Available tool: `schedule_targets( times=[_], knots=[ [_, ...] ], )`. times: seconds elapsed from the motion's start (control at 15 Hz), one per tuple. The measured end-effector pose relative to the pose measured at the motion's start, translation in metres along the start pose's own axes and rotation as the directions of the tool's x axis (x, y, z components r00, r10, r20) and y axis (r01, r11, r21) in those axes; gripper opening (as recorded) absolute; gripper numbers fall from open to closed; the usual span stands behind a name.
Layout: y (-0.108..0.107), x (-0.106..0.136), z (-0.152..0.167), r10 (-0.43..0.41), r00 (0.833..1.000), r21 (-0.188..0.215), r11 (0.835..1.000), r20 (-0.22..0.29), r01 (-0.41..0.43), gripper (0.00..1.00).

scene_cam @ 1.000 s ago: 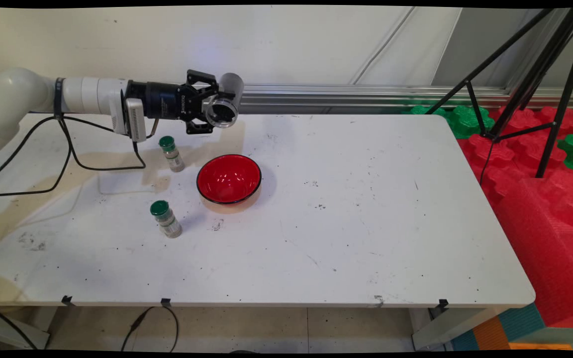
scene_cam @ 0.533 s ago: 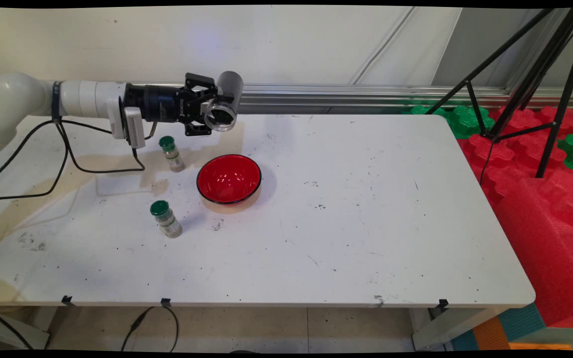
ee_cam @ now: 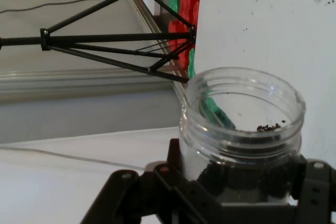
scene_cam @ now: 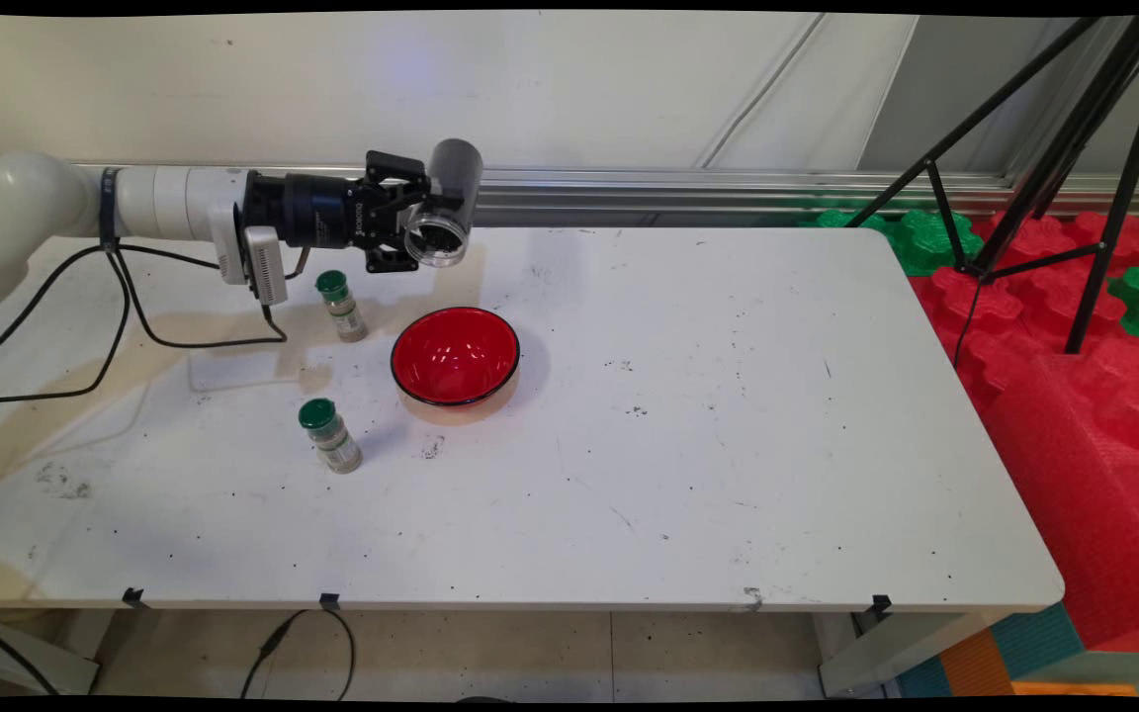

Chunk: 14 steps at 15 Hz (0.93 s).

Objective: Pour the black seasoning powder in the red bowl

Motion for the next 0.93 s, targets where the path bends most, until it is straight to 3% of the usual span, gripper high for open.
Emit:
schedule_targets(
  times=[0.93],
  knots=[
    [0.0021, 0.0068, -0.0028, 0.147, 0.989, 0.012, 0.989, 0.018, -0.147, 0.00]
  ],
)
